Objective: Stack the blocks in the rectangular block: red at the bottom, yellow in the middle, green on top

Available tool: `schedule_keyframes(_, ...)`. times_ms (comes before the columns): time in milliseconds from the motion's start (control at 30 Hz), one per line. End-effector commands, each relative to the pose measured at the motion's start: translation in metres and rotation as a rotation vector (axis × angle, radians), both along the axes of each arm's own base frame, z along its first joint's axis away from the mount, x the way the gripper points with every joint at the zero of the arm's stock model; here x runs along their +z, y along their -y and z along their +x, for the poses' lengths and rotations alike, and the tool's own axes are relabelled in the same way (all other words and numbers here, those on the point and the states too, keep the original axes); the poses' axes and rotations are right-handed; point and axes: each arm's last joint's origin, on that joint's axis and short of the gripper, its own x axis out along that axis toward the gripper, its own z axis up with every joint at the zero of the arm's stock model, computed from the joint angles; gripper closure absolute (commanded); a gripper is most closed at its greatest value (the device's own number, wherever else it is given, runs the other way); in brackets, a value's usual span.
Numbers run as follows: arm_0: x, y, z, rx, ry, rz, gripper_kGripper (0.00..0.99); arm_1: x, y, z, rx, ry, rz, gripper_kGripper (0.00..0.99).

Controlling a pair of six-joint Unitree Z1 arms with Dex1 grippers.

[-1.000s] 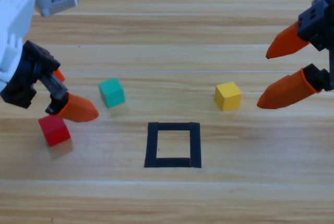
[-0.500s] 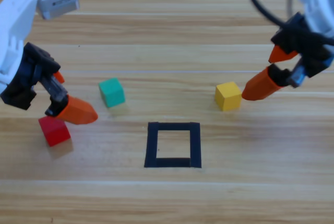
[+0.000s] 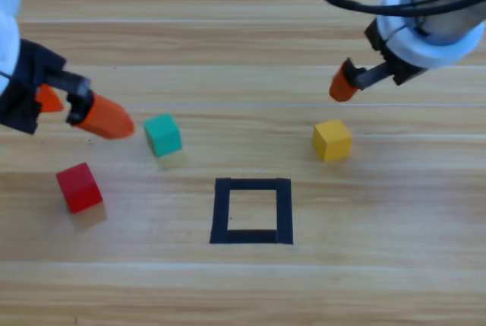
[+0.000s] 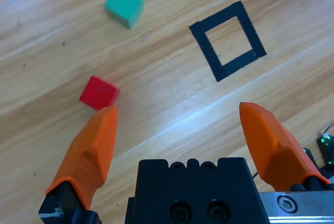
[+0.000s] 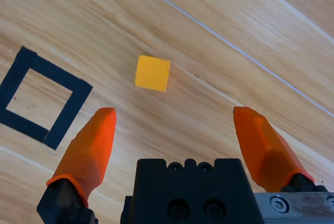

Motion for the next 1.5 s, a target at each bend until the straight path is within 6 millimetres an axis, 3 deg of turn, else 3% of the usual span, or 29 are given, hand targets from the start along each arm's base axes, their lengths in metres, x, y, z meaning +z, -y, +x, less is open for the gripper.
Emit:
schedule_keyframes(33, 0.0, -0.023, 0.015, 0.231, -0.116, -0.009, 0.0, -0.04, -0.023, 0.014, -0.016, -0.081, -0.088, 0.004)
schedule_keyframes(200, -0.017, -0.042, 0.043, 0.444, -0.267, 0.043, 0.0, -0.059, -0.035, 0.025, -0.021, -0.111, -0.11, 0.005)
schedule_keyframes(367, -0.048, -0.037, 0.08, 0.593, -0.455, 0.123, 0.0, -0.081, -0.047, 0.04, -0.048, -0.171, -0.153, 0.01)
schedule_keyframes(500, -0.061, -0.033, 0.086, 0.68, -0.519, 0.11, 0.0, -0.109, -0.045, 0.072, -0.105, -0.278, -0.157, 0.036)
schedule_keyframes(633, -0.061, -0.032, 0.088, 0.739, -0.526, 0.077, 0.0, -0.131, -0.044, 0.087, -0.121, -0.354, -0.154, 0.042)
schedule_keyframes(900, -0.083, -0.025, 0.103, 0.864, -0.57, 0.062, 0.011, -0.134, -0.039, 0.092, -0.143, -0.368, -0.147, 0.07)
schedule_keyframes(1067, -0.106, -0.014, 0.115, 0.914, -0.587, 0.078, 0.019, -0.14, -0.033, 0.093, -0.152, -0.414, -0.132, 0.182)
schedule_keyframes(1267, -0.118, -0.01, 0.119, 0.939, -0.595, 0.078, 0.03, -0.15, -0.029, 0.095, -0.165, -0.471, -0.104, 0.493)
schedule_keyframes(1433, -0.122, -0.009, 0.122, 0.952, -0.59, 0.069, 0.03, -0.151, -0.022, 0.098, -0.183, -0.483, -0.099, 0.683)
schedule_keyframes(1500, -0.124, -0.008, 0.124, 0.952, -0.59, 0.066, 0.03, -0.149, -0.022, 0.097, -0.18, -0.482, -0.099, 0.821)
